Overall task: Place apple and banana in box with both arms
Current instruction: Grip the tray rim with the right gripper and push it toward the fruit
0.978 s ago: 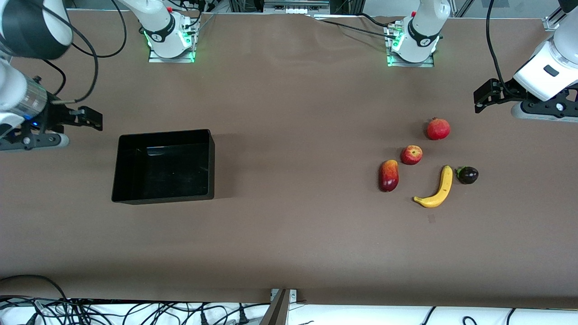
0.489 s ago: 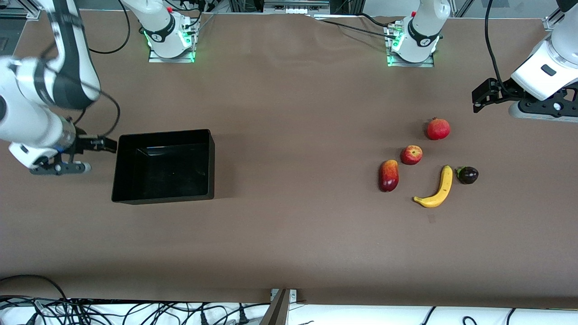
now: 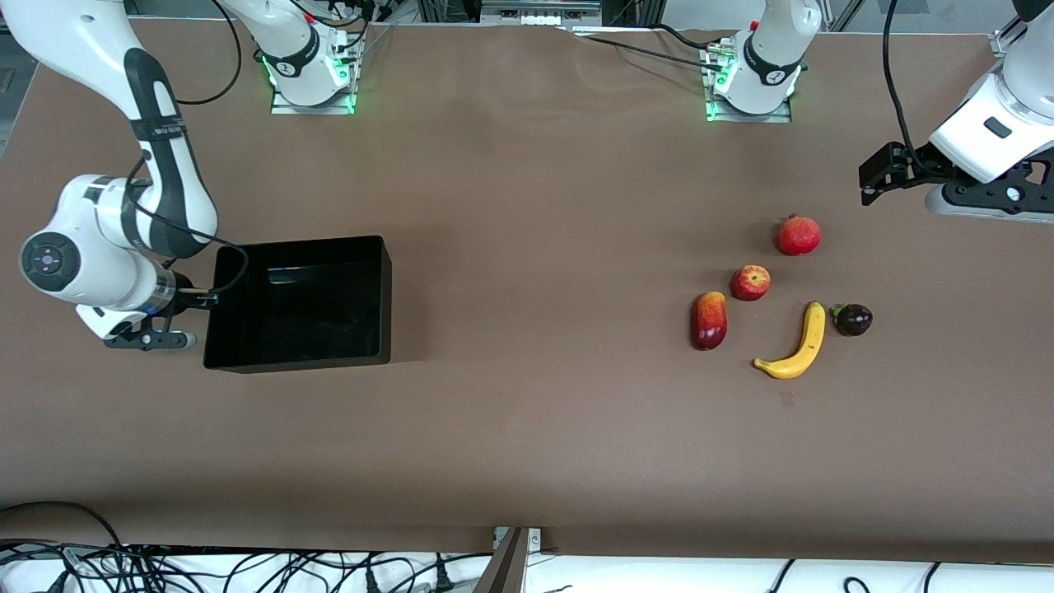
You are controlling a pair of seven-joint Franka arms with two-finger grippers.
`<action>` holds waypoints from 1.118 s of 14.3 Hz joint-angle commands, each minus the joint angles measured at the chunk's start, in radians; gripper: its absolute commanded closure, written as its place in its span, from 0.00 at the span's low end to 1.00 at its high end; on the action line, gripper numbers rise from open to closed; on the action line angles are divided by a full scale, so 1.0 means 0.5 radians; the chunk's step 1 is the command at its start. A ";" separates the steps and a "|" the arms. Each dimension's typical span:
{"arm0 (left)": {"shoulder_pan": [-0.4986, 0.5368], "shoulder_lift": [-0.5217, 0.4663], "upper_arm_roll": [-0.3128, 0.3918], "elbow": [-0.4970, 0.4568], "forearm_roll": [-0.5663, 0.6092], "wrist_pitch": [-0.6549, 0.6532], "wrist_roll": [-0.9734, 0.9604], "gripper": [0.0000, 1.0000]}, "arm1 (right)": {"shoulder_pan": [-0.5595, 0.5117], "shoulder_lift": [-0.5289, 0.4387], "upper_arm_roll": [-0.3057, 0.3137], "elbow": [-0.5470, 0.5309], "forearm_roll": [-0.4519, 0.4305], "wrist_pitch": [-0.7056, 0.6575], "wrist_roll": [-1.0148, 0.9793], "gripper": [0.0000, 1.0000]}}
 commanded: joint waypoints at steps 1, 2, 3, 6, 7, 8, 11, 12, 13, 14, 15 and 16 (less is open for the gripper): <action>-0.009 0.022 0.003 0.058 -0.014 -0.048 -0.005 0.00 | -0.013 -0.035 0.008 -0.110 0.103 0.061 -0.044 0.04; -0.012 0.022 0.003 0.058 -0.014 -0.048 -0.008 0.00 | -0.013 -0.022 0.008 -0.116 0.103 0.061 -0.047 0.10; -0.012 0.022 0.003 0.058 -0.014 -0.048 -0.008 0.00 | -0.017 -0.022 0.008 -0.134 0.106 0.061 -0.047 0.15; -0.012 0.022 0.003 0.058 -0.014 -0.048 -0.008 0.00 | -0.017 -0.019 0.008 -0.150 0.106 0.064 -0.066 0.67; -0.012 0.022 0.003 0.058 -0.014 -0.048 -0.011 0.00 | -0.017 -0.016 0.008 -0.150 0.106 0.064 -0.072 0.91; -0.012 0.022 0.000 0.058 -0.014 -0.048 -0.011 0.00 | -0.017 -0.019 0.008 -0.147 0.106 0.061 -0.072 1.00; -0.015 0.022 -0.004 0.058 -0.014 -0.048 -0.017 0.00 | -0.007 -0.062 0.029 -0.031 0.124 0.000 -0.161 1.00; -0.018 0.022 -0.007 0.058 -0.014 -0.054 -0.017 0.00 | -0.001 -0.068 0.048 0.043 0.152 -0.067 -0.164 1.00; -0.018 0.022 -0.007 0.058 -0.014 -0.069 -0.017 0.00 | 0.002 -0.068 0.072 0.113 0.189 -0.153 -0.164 1.00; -0.012 0.022 -0.004 0.058 -0.017 -0.073 -0.017 0.00 | 0.026 -0.068 0.103 0.202 0.223 -0.221 -0.155 1.00; -0.012 0.022 -0.001 0.058 -0.017 -0.073 -0.017 0.00 | 0.051 -0.068 0.133 0.294 0.232 -0.297 -0.136 1.00; -0.012 0.022 0.000 0.058 -0.017 -0.076 -0.017 0.00 | 0.090 -0.068 0.158 0.395 0.235 -0.392 -0.097 1.00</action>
